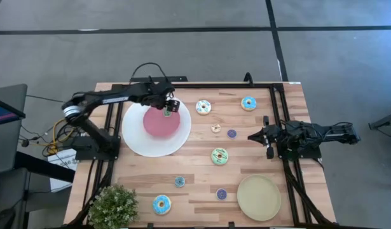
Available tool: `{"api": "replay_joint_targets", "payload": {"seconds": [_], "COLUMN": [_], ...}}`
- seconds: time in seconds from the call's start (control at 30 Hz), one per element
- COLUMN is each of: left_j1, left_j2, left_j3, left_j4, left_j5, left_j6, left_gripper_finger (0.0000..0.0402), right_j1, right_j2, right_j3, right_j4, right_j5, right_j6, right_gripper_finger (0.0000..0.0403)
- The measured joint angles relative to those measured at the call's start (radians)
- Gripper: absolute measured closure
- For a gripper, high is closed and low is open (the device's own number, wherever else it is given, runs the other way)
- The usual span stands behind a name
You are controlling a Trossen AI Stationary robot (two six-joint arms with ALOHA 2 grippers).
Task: Pick & Place donuts
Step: Put the large blue donut on the brown plate
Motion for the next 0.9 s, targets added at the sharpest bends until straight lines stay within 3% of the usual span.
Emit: {"api": "replay_joint_targets", "payload": {"seconds": [0.17, 0.33, 0.6, 0.7, 0.9], "left_j1": [-0.151, -0.399, -0.748, -0.812, -0.86], "left_j2": [-0.148, -0.167, -0.006, 0.052, 0.133], "left_j3": [0.001, 0.002, 0.001, 0.001, 0.0], "left_j4": [0.066, 0.115, 0.226, 0.272, 0.267], "left_j5": [-0.075, -0.113, -0.145, -0.142, -0.139], "left_j6": [-0.031, 0.0, 0.171, 0.183, 0.217], "left_gripper_finger": [0.0268, 0.0383, 0.04, 0.0399, 0.0401], "right_j1": [0.0, 0.0, 0.0, -0.003, 0.0], "right_j2": [0.0, 0.0, 0.0, 0.0, -0.001], "right_j3": [0.0, 0.0, 0.0, 0.0, -0.001], "right_j4": [0.0, 0.0, 0.001, 0.034, 0.09], "right_j5": [0.0, 0.0, 0.002, 0.004, 0.002], "right_j6": [0.0, 0.0, -0.001, -0.008, 0.161], "right_gripper_finger": [0.0397, 0.0397, 0.0397, 0.0397, 0.0397]}}
